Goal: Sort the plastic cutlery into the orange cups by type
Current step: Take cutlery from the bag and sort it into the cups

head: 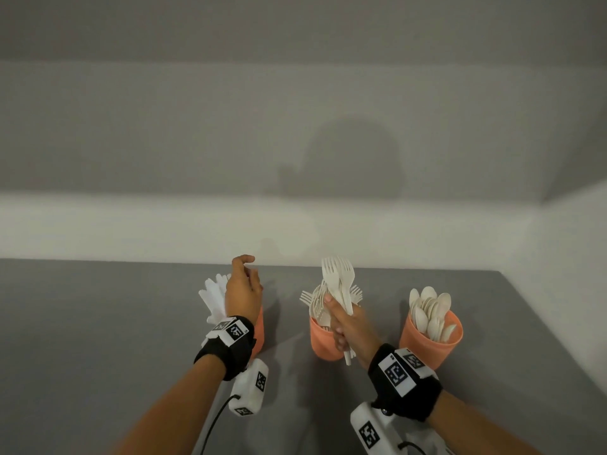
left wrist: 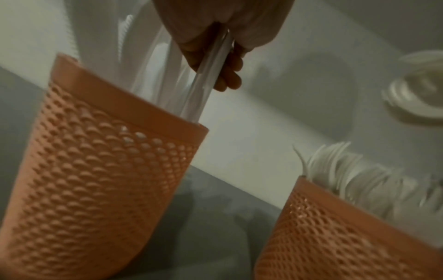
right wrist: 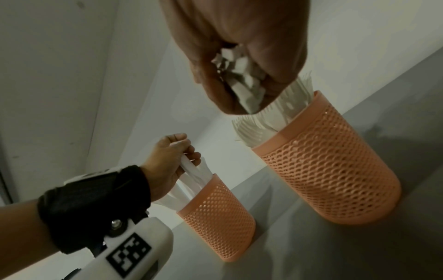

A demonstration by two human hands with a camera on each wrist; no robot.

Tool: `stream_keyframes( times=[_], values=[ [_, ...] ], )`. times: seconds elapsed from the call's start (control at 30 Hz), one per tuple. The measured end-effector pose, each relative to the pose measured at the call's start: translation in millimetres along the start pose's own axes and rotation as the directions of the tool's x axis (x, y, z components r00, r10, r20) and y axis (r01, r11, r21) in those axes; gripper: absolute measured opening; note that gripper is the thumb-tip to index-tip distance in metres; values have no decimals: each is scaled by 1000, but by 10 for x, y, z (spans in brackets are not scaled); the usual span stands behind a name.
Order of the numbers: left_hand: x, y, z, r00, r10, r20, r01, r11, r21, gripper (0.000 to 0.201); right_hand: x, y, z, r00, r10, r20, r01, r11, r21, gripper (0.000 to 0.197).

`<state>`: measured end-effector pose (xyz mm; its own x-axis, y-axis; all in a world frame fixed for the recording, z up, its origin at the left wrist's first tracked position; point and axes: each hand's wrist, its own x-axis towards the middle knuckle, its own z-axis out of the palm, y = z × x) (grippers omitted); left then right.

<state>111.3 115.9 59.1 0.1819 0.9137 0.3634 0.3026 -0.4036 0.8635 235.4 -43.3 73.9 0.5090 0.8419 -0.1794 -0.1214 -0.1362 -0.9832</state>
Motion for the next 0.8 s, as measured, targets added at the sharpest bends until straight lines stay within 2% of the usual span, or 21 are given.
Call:
stream_keyframes(
  times=[0.07,0.13,0.17,0.23,0.27,0.37,0.4,0.43,0.5,0.57,0.6,0.67,0.7,0.73,0.8],
  values=[
    [20,-65,15,997,76,31,-80,987,139,22,12,17,12,1000,5,5,-5,1000,-26,44],
    [7,-72,36,985,122,120,-152,949,278,24,9,17,15,1000,10,27,-10,1000,-19,40],
    [-13,-55,40,979,117,169,-168,931,325,24,-7,1,14,999,17,43,-17,1000,-8,38],
    [-61,-16,28,957,34,287,-165,881,444,22,-32,-30,2,997,24,78,-26,999,20,34],
    [-63,-6,20,946,58,320,-219,841,495,25,-35,-31,-7,995,29,92,-31,999,26,33],
    [-55,105,-4,900,297,318,-432,702,566,36,-36,-28,-36,994,43,102,-43,999,0,33],
    [-56,183,2,878,387,281,-478,702,528,37,-23,-13,-48,995,47,93,-46,999,-12,33],
    [-71,292,6,877,424,227,-481,757,443,37,-26,-25,-52,995,51,82,-49,999,-17,32],
    [-175,568,2,925,338,172,-369,906,207,34,-12,-16,-58,1000,18,25,-17,999,-33,27],
    [-327,802,37,958,160,239,-167,986,10,29,20,-5,-42,992,-101,-73,90,986,-141,19],
    [-401,885,85,946,62,320,-55,998,-30,26,36,18,-41,979,-165,-118,135,965,-226,18],
    [-531,1001,216,875,-108,472,160,985,-71,27,24,60,-36,962,-236,-137,176,920,-351,42],
    [-583,1033,291,845,-163,509,238,967,-87,29,20,78,-38,956,-261,-133,195,906,-375,44],
    [-624,1052,355,828,-198,525,295,949,-107,30,25,95,-46,951,-275,-141,201,897,-393,38],
    [-672,1082,443,827,-218,518,353,918,-179,28,18,88,-82,942,-301,-149,220,887,-406,22]
  ],
)
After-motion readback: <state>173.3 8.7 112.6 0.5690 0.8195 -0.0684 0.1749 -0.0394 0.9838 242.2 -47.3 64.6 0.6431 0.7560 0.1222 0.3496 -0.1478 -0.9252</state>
